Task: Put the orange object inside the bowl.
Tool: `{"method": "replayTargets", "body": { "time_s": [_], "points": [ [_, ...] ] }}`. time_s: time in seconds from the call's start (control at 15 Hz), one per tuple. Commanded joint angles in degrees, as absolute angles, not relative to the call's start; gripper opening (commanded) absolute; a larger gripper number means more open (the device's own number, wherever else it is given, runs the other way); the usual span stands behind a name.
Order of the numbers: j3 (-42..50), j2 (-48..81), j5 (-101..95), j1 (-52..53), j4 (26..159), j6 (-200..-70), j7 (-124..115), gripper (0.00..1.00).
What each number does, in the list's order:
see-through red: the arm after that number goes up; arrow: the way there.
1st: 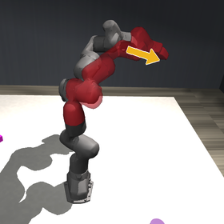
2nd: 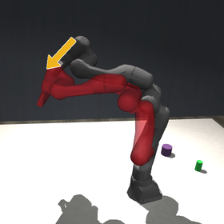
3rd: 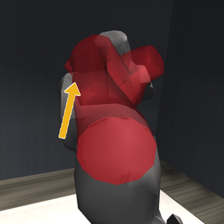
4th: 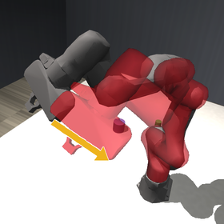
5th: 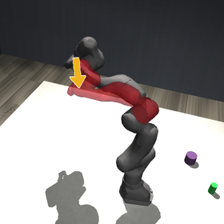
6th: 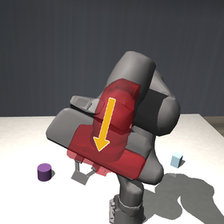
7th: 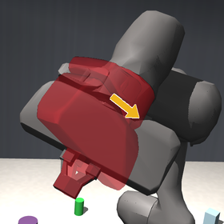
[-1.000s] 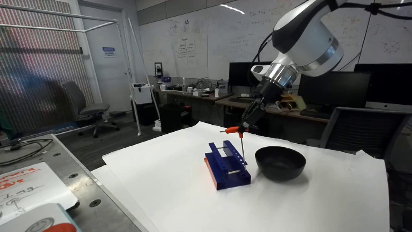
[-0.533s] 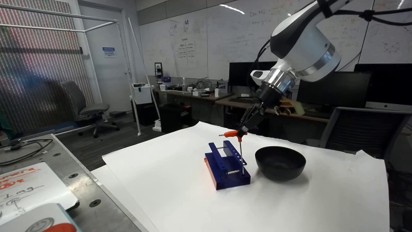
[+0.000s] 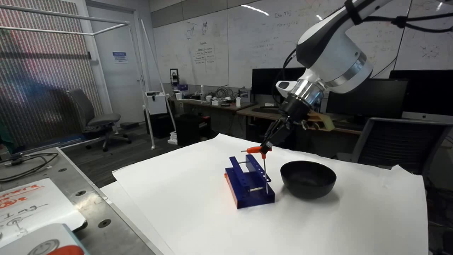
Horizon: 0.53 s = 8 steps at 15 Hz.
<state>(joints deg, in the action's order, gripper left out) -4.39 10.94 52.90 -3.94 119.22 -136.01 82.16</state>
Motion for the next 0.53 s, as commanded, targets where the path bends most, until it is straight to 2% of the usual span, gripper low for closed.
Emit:
{"method": "replayTargets", "body": {
  "time_s": [0.0,0.47],
  "points": [
    [-3.9,11.2,55.4,-3.9,118.7,-135.1,84.8,0.12],
    [-3.8,11.0,55.1,-3.4,119.3,-137.2,86.9,0.12]
  ]
}}
